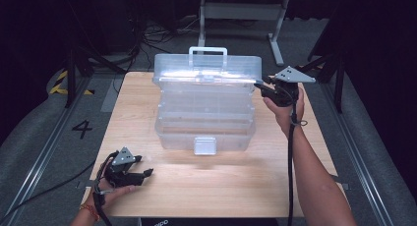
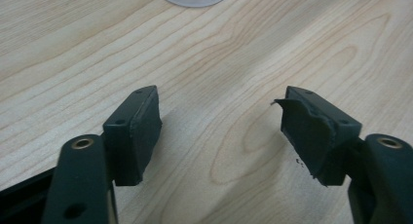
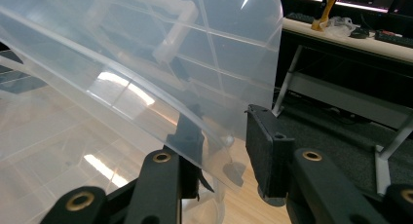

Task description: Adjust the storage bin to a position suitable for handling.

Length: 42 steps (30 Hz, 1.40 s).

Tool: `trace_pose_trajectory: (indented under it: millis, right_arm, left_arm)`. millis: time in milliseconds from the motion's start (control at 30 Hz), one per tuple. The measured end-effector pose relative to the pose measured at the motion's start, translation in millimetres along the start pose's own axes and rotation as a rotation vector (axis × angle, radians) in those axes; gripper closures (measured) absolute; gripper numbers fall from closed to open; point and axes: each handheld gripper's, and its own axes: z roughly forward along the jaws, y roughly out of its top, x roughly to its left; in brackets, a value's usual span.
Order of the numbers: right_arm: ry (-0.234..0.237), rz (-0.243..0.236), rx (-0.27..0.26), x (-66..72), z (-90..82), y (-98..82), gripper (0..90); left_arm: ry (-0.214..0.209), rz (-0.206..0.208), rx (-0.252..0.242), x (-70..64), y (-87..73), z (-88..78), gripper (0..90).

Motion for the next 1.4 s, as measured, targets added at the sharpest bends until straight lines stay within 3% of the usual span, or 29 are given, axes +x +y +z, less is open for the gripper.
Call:
trace_pose_trajectory:
  millis: [67, 400, 700, 1400]
  right_arm:
    - [0.002, 0.001, 0.002, -1.6, 0.9, 1.0, 68.4]
    - [-0.039, -0.021, -0.009, -4.5, 9.0, 7.7, 70.5]
    - [-0.076, -0.007, -0.017, -5.5, 15.4, 14.1, 72.1]
    - [-0.096, 0.012, -0.02, -12.4, 26.9, 22.8, 73.4]
  left_arm:
    - [0.013, 0.03, 0.007, -1.1, 1.4, 1.5, 26.8]
    - [0.007, 0.015, 0.009, -1.8, 2.5, 3.0, 24.5]
    - [0.006, 0.015, 0.009, -1.8, 2.5, 3.1, 24.4]
    - [0.004, 0.015, 0.012, -1.6, 2.7, 3.0, 24.1]
